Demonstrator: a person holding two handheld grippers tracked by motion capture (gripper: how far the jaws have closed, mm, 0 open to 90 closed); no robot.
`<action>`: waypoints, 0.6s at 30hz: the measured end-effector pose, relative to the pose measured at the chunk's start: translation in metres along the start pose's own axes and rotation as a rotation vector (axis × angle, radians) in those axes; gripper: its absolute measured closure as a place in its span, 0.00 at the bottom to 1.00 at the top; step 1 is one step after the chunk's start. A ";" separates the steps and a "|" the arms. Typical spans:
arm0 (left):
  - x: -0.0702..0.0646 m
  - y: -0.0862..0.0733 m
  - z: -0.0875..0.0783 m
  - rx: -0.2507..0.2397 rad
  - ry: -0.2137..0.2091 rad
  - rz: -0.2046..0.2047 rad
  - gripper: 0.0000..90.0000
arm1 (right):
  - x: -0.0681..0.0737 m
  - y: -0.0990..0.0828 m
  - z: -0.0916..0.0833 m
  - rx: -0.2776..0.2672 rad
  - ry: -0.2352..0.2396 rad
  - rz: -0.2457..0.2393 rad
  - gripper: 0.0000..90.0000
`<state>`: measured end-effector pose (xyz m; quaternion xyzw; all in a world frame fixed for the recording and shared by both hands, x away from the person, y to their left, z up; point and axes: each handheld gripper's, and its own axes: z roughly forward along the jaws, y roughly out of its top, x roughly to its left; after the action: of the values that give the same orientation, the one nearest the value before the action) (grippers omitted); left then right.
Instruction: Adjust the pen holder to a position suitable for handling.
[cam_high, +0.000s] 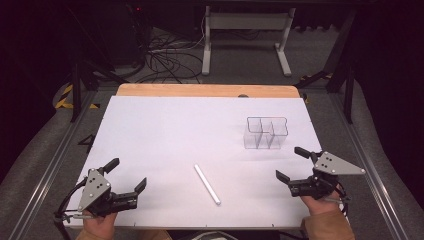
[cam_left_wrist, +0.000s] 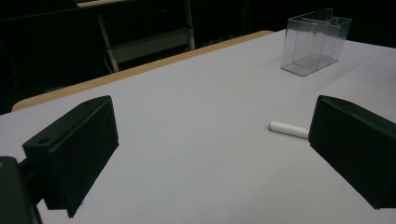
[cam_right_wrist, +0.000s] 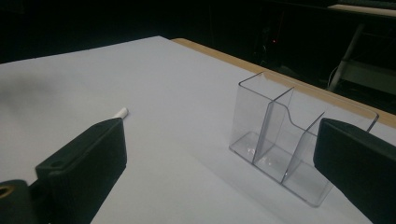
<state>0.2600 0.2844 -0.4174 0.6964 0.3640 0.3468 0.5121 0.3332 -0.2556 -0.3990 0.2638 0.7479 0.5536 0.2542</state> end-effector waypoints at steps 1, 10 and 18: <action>0.000 0.000 0.000 0.000 0.000 -0.003 0.03 | -0.003 0.004 0.001 0.005 -0.006 -0.004 0.03; 0.000 0.000 0.000 -0.003 -0.002 -0.001 0.03 | -0.009 0.024 0.008 0.039 0.004 -0.044 0.03; 0.000 0.000 0.000 -0.002 -0.002 0.000 0.03 | -0.013 0.031 0.011 0.030 0.012 -0.049 0.02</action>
<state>0.2597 0.2846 -0.4174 0.6962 0.3633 0.3463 0.5133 0.3537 -0.2492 -0.3711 0.2460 0.7639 0.5373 0.2592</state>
